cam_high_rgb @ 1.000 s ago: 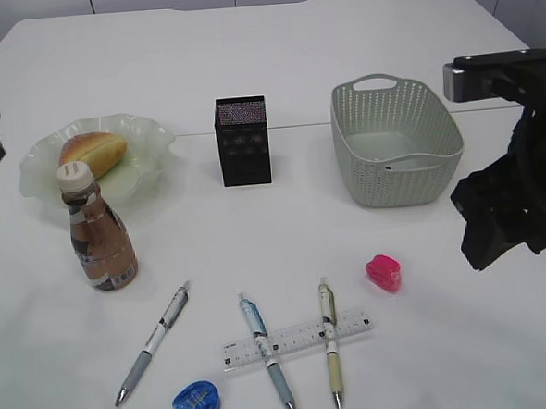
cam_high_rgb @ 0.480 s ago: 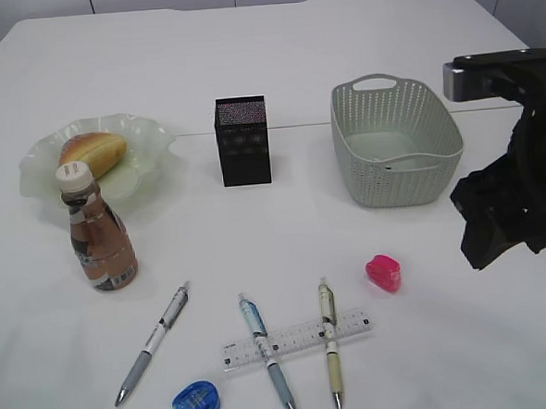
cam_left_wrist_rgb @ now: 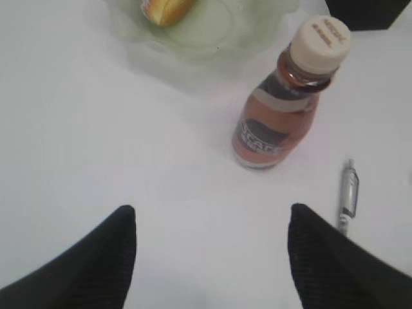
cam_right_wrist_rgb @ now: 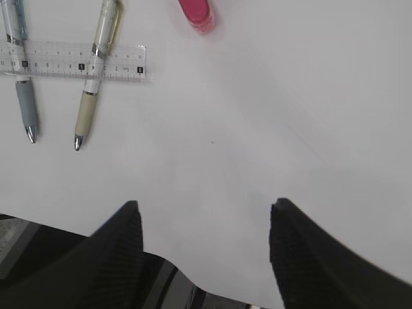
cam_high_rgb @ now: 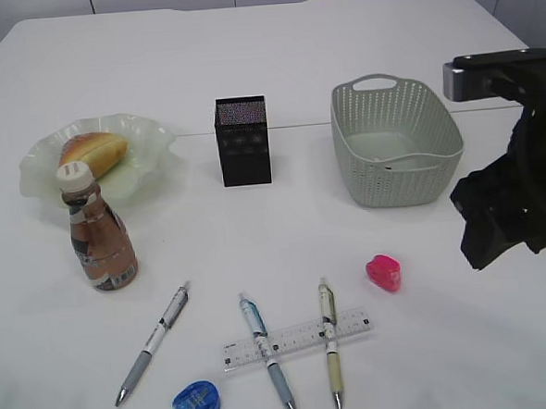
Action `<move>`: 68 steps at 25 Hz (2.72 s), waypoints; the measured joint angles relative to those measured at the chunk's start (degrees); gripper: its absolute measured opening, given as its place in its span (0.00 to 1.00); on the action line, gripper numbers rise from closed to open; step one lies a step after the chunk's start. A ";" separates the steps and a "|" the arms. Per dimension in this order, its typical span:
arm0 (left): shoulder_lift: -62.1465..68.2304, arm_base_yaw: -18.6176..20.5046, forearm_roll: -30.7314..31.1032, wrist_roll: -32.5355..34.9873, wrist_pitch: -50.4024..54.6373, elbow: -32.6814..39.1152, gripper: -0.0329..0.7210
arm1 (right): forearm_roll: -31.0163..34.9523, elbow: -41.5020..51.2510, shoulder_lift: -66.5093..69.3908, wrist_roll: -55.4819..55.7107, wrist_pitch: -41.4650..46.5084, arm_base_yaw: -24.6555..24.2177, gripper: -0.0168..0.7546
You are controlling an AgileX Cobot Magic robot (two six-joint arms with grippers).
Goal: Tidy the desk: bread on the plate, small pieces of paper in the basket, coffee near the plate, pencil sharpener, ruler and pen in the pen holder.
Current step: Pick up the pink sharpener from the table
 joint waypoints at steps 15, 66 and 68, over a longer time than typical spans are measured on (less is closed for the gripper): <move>-0.26 0.00 -0.06 0.00 42.05 -12.96 0.69 | 0.00 -0.69 1.50 -2.90 -2.47 0.00 0.62; -0.26 0.00 -1.73 0.54 40.97 -12.96 0.68 | -2.42 -23.97 41.04 -6.39 -4.36 0.93 0.61; -0.26 0.00 -1.73 0.54 40.97 -12.96 0.68 | -2.42 -23.97 41.36 -6.39 -4.36 0.93 0.61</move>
